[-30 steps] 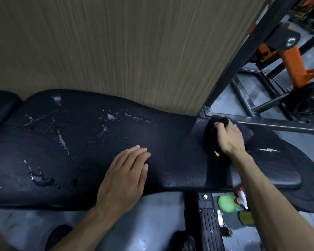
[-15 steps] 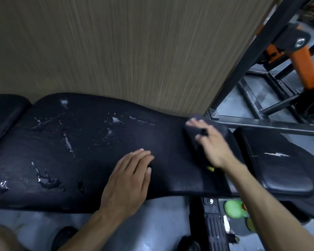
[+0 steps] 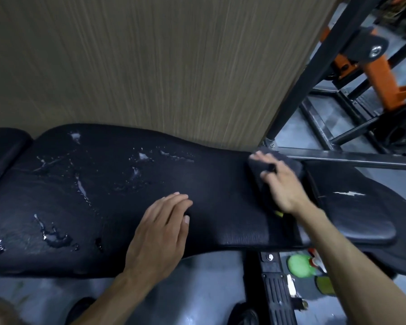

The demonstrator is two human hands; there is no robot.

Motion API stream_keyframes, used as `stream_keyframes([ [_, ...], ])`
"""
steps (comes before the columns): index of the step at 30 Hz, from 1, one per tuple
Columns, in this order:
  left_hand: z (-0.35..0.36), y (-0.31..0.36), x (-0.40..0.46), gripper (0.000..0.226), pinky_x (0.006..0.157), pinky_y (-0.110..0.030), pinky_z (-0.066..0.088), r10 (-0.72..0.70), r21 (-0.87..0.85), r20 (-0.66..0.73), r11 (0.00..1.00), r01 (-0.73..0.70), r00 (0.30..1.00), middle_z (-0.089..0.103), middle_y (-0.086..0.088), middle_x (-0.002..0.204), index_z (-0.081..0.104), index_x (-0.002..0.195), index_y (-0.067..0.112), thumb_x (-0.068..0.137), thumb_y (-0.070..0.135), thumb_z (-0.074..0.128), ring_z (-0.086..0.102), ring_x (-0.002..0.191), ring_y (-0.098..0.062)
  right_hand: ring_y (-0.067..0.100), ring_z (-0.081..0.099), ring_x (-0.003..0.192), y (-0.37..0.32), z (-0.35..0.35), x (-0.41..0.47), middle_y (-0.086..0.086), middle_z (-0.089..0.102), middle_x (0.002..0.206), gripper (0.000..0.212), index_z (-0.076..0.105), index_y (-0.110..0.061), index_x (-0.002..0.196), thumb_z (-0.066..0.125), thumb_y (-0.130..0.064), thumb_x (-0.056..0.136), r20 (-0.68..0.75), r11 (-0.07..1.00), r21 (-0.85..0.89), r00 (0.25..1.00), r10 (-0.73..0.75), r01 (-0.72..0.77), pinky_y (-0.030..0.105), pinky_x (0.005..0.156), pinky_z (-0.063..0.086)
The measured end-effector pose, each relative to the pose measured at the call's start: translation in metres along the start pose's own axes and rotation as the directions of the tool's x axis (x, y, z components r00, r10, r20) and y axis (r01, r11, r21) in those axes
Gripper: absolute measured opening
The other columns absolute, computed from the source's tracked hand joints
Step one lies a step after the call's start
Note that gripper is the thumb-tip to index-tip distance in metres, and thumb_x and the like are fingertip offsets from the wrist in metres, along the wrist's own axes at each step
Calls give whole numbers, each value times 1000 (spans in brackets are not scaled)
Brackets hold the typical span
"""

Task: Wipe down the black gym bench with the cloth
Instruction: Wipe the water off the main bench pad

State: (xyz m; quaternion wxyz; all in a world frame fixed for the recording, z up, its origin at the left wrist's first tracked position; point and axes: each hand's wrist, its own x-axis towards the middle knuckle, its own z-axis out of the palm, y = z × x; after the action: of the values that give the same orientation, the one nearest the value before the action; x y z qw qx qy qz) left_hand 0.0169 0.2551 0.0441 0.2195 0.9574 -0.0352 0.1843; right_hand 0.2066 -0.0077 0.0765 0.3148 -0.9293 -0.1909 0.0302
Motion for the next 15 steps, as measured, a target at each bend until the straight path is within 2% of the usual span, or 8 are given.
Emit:
stream_keyframes([
  [2, 0, 1, 0, 34, 117, -33, 34, 16, 2, -4, 1000, -16, 1000, 59, 2, 137, 61, 130, 14, 102, 21, 42, 51, 134, -18, 18, 23, 153, 14, -9, 18, -1, 34, 163, 62, 42, -33, 150, 33, -40, 89, -93, 974, -106, 977, 192, -201, 36, 126, 10],
  [4, 0, 1, 0, 33, 117, -32, 33, 23, 1, -5, 1000, -23, 1000, 59, 1, 137, 61, 129, 14, 102, 20, 43, 51, 134, -18, 17, 19, 154, 5, 4, 18, -3, 28, 165, 72, 37, -29, 155, 28, -49, 86, -78, 961, -192, 980, 184, -196, 37, 126, 9],
  [7, 0, 0, 0, 33, 116, -34, 35, 24, -3, -11, 1000, -24, 1000, 60, 1, 137, 62, 129, 13, 102, 21, 44, 52, 134, -18, 9, 14, 155, -26, 27, -36, -14, 26, 165, 71, 39, -32, 154, 34, -50, 86, 62, 985, -156, 996, -67, 76, 36, 126, 6],
  [10, 1, -1, -1, 33, 115, -37, 38, 30, 6, -11, 1000, -29, 1000, 60, 0, 137, 62, 129, 13, 102, 20, 44, 52, 134, -19, 5, 12, 154, -27, 21, -101, -18, 24, 165, 63, 35, -33, 155, 45, -39, 93, 183, 940, -151, 943, -278, 307, 32, 125, 5],
  [11, 1, -1, -1, 33, 115, -37, 38, 34, 7, -13, 999, -34, 999, 60, 0, 137, 62, 129, 13, 102, 20, 45, 53, 133, -19, 5, 14, 154, -16, 11, -107, -19, 26, 164, 63, 37, -34, 154, 46, -38, 93, 172, 944, -135, 946, -276, 300, 33, 126, 6],
  [12, 2, -1, -1, 33, 115, -36, 37, 37, 5, -18, 999, -37, 999, 60, 0, 136, 62, 129, 13, 102, 20, 45, 53, 133, -19, 5, 16, 154, -2, 0, -108, -21, 27, 163, 61, 39, -36, 153, 44, -38, 92, 125, 966, -130, 970, -209, 225, 34, 126, 8],
  [13, 2, -1, -1, 33, 116, -35, 37, 37, 6, -25, 999, -37, 999, 61, -1, 136, 62, 129, 12, 102, 19, 45, 53, 133, -19, 4, 17, 153, 12, -10, -105, -24, 28, 161, 61, 40, -38, 151, 41, -40, 91, 56, 986, -122, 993, -107, 113, 34, 126, 9],
  [15, 2, -1, -1, 33, 116, -34, 35, 35, 13, -33, 999, -34, 999, 61, -1, 135, 63, 128, 12, 101, 19, 45, 53, 132, -19, 8, 19, 153, 28, -19, -99, -23, 27, 160, 61, 38, -42, 149, 34, -44, 88, -82, 988, -128, 993, 80, -90, 33, 126, 8],
])
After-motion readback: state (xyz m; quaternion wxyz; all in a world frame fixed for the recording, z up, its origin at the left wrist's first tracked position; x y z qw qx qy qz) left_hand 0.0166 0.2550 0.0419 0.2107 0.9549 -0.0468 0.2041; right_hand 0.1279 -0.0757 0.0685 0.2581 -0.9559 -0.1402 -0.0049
